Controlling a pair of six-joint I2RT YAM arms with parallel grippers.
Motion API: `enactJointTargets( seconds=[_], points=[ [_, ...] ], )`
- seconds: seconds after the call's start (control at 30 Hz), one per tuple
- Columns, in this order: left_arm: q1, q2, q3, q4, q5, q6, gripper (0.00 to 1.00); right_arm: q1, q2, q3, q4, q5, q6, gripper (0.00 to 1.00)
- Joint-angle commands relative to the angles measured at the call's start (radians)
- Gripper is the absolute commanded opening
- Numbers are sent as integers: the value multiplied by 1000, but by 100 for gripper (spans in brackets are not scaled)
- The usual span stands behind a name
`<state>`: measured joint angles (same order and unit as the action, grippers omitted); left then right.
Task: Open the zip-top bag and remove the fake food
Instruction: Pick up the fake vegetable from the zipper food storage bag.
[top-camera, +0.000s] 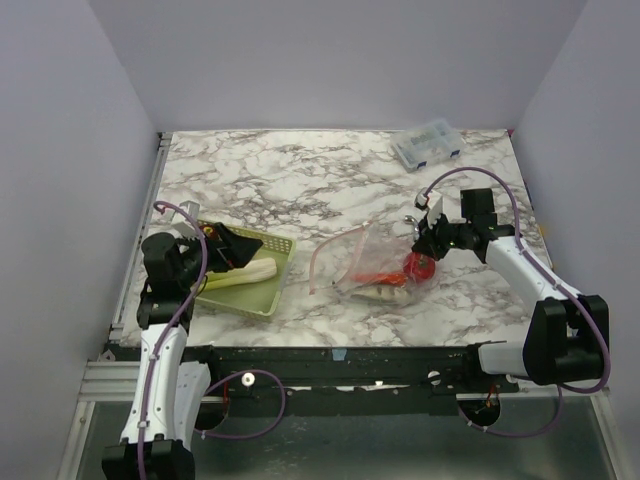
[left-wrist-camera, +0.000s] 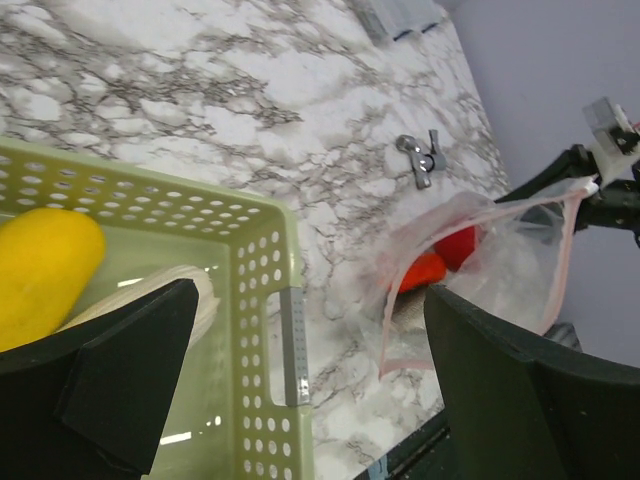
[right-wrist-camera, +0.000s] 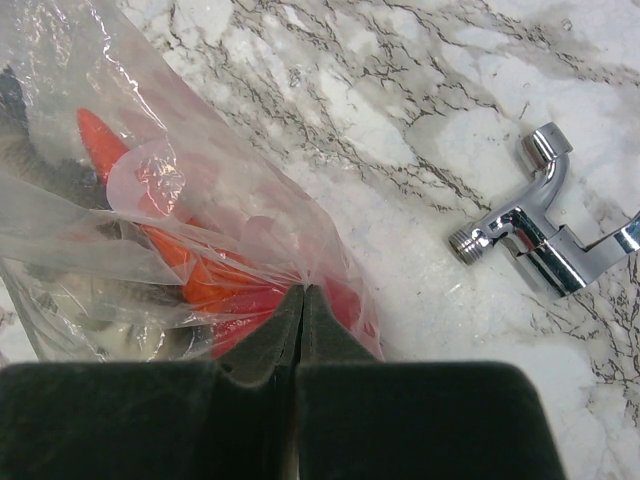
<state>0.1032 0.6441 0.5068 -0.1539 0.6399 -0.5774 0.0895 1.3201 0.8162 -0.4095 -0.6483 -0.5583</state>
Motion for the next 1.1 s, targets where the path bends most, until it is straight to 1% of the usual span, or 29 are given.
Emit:
enactJointTargets(
  seconds=[0.0, 0.1, 0.17, 0.37, 0.47, 0.77, 1.07],
  points=[
    [-16, 10, -22, 65, 193, -34, 99, -7, 14, -2, -12, 5, -15, 0],
    [-62, 9, -23, 68, 197, -27, 99, -7, 17, -3, -12, 6, -15, 0],
    [-123, 8, -22, 71, 181, -21, 99, -7, 18, -2, -12, 7, -16, 1],
    [-317, 13, 15, 33, 62, 34, 99, -7, 24, -1, -14, 9, -16, 1],
    [-389, 21, 29, 21, 14, 58, 99, -6, 27, -1, -14, 9, -17, 1],
    [-544, 58, 75, -17, -103, 128, 99, -7, 32, 0, -17, 8, -20, 0],
    [-660, 150, 123, -14, -178, 134, 99, -7, 30, 2, -21, 6, -23, 0]
  ],
)
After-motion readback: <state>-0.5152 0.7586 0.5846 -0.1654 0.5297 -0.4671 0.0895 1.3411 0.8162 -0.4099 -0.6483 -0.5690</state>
